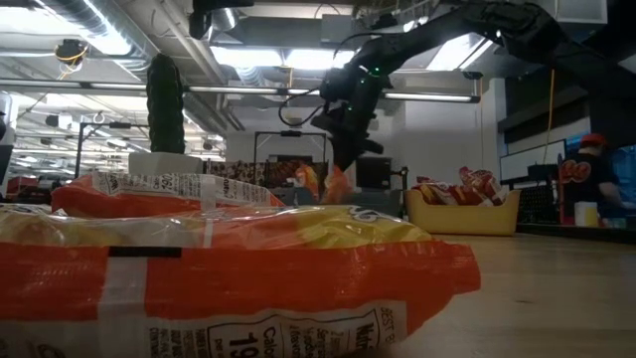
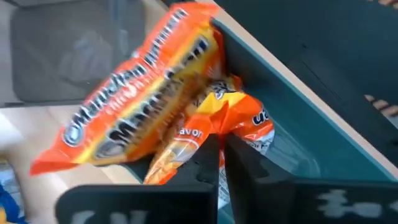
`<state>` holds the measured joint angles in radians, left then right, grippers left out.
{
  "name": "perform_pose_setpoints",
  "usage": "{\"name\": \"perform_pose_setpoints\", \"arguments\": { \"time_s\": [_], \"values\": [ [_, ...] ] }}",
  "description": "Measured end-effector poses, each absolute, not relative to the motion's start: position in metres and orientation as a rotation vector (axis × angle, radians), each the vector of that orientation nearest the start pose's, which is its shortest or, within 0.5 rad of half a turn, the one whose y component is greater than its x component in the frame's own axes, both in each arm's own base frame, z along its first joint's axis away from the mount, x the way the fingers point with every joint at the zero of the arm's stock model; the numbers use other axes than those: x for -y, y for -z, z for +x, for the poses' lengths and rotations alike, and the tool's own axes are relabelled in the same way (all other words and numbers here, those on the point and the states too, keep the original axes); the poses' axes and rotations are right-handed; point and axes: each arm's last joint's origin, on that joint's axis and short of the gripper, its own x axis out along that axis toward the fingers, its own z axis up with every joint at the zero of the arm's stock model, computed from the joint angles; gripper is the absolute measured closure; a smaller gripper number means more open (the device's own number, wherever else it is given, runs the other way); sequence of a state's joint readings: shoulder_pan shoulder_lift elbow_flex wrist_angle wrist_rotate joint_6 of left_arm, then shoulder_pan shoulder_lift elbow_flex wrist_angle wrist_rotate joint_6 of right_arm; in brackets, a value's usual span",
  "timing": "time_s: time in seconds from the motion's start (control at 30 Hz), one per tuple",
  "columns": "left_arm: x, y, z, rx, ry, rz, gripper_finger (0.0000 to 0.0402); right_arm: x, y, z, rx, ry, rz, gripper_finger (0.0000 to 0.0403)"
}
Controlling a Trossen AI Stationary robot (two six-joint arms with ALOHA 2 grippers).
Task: Sort Maruchan noodles
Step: Adjust the orange noodle pack in the blue bin
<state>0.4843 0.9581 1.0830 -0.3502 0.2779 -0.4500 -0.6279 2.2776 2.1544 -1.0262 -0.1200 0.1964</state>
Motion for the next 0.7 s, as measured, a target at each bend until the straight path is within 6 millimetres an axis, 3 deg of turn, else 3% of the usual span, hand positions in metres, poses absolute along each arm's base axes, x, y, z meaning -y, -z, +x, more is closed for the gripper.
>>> {"name": "perform_pose_setpoints", "arguments": {
  "time_s": [0.5,0.57,0.63,0.7],
  "values": [
    [-0.085,-0.388,0.178,-0.161,-0.25,-0.523,0.0358,0.273,-0.26,0.417,-0.874,0.524,0.368,0.0402],
    [-0.085,-0.388,0.178,-0.161,-0.25,-0.527,0.0358,0.266,-0.271,0.407,-0.966,0.665,0.293,0.0402],
    [-0.085,-0.388,0.178,-0.159,-0.251,-0.542,0.0358,0.255,-0.283,0.385,-1.109,0.901,0.277,0.0402],
    [-0.085,-0.388,0.178,-0.158,-0.251,-0.546,0.0358,0.259,-0.282,0.37,-1.2,0.987,0.296,0.0402]
  ]
}}
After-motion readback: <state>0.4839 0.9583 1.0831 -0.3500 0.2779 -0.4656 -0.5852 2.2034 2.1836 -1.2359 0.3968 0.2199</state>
